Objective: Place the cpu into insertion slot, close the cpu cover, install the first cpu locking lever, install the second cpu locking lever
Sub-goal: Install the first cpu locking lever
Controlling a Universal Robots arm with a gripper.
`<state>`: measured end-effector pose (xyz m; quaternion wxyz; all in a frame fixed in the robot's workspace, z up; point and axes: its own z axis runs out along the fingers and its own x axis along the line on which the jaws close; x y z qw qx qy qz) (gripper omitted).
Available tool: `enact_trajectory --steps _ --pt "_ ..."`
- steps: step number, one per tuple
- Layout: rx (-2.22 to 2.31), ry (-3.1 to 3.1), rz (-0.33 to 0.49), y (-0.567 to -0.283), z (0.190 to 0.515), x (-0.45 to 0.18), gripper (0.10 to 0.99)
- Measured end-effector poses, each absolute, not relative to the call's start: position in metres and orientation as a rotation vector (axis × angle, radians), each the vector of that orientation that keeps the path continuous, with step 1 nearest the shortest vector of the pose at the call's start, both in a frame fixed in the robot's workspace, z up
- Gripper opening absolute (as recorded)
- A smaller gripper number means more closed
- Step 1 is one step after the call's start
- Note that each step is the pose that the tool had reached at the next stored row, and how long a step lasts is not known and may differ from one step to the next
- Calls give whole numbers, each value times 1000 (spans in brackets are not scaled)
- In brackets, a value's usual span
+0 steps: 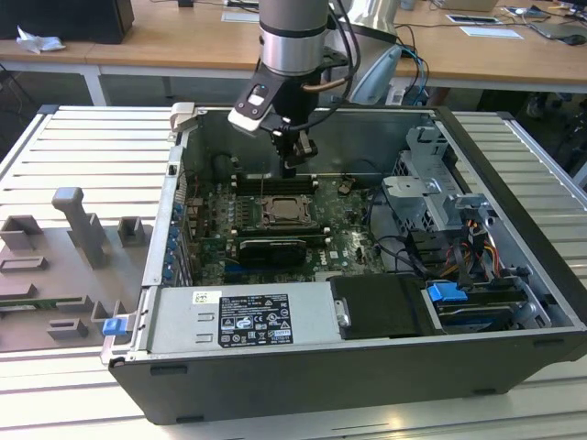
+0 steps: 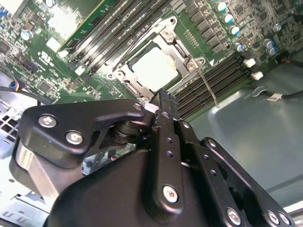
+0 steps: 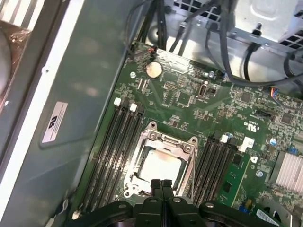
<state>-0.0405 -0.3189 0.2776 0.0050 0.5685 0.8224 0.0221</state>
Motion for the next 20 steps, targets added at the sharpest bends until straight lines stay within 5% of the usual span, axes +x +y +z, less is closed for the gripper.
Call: enact_trajectory --steps 20 --pt "1404 2808 69 -319 277 -41 106"
